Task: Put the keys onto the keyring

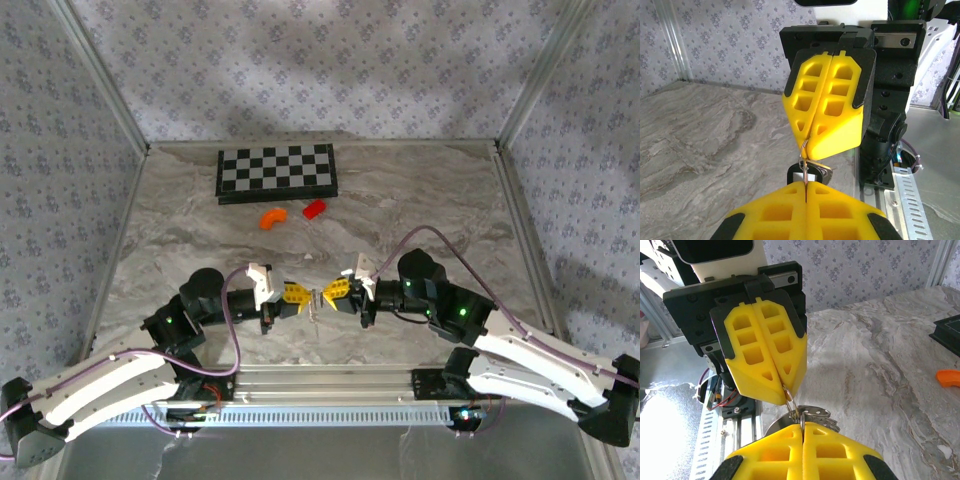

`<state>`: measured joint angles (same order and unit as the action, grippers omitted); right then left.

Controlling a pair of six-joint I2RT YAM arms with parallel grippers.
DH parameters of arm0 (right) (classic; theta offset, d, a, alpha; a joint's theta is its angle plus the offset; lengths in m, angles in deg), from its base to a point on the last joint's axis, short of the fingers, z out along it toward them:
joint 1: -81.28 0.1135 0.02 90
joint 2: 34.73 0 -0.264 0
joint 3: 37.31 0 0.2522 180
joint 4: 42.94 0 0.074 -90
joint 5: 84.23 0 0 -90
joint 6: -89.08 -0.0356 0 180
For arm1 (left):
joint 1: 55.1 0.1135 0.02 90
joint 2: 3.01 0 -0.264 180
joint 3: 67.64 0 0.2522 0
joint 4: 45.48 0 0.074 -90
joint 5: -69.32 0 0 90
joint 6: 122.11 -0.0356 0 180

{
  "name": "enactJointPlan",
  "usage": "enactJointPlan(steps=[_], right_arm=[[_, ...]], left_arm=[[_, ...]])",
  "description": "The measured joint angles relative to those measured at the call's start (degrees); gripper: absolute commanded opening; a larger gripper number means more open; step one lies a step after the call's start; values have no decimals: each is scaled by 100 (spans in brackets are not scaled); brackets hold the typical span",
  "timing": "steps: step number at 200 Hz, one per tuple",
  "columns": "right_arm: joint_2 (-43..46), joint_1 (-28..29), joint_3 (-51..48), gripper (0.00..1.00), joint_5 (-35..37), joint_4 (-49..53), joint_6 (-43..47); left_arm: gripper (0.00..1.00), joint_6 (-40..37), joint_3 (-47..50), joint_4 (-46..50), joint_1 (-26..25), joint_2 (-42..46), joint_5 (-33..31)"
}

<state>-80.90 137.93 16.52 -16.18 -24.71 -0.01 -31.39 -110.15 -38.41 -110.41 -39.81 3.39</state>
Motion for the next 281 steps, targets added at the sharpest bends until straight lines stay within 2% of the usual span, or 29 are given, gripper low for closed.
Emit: enactJointPlan(steps=[281], right_arm=[[66,13,4,0,-103,26,153]], left_arm=[[0,2,0,-2,0,-48,20]])
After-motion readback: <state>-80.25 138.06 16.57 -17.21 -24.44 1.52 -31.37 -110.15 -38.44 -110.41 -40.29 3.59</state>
